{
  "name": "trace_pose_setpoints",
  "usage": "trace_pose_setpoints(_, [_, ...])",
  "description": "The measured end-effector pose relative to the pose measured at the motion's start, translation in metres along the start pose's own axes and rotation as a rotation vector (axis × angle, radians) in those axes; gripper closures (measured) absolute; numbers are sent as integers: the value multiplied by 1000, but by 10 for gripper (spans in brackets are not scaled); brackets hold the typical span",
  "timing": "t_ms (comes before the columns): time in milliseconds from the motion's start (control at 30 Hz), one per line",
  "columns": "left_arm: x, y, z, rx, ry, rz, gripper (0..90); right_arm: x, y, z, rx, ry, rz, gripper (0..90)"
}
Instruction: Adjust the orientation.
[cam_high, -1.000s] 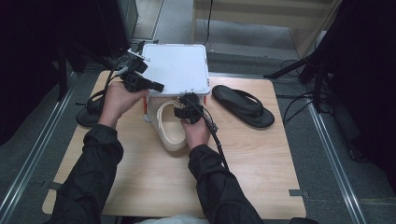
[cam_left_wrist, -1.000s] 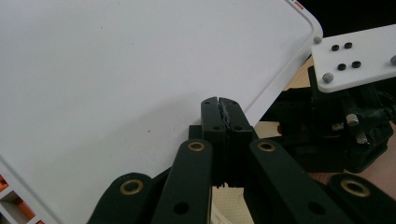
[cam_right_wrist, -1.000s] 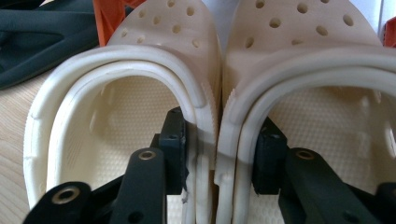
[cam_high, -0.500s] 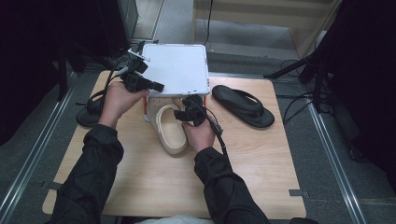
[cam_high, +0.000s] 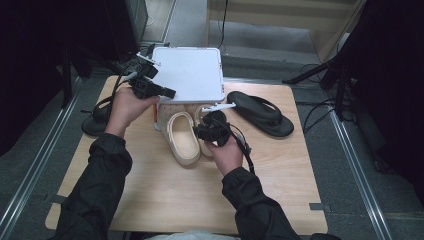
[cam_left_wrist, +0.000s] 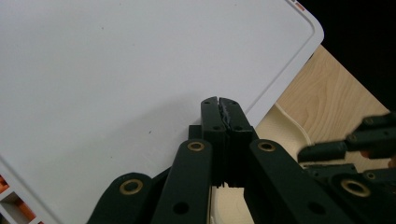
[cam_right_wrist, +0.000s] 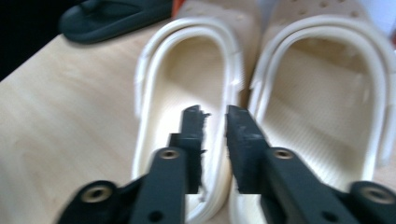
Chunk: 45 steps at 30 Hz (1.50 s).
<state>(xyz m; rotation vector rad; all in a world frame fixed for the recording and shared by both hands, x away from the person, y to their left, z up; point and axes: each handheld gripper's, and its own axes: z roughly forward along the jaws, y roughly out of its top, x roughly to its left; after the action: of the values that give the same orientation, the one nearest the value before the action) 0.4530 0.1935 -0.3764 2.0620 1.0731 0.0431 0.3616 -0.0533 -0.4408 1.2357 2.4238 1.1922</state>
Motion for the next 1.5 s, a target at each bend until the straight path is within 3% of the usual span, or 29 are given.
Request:
trace_pose_setpoints(233, [-1,0,0,-4,3,2,900,10,-23,-6,10,36,-29,900])
trace_pose_setpoints(600, [0,0,0,-3,-1,2,900,15,-69,1,32,89,-9,900])
trace_pose_setpoints(867, [0,-1,0,-7,-2,-1,900,15,-94,15,95,84,-33,900])
trace_pose_setpoints(1167, [0,0,0,-5,1,-7,900,16,-95,30,125,70,-43,900])
trace_pose_setpoints(1500, [1,-1,0,-4,-2,-11,900,22,-84,34,123,77,-44,900])
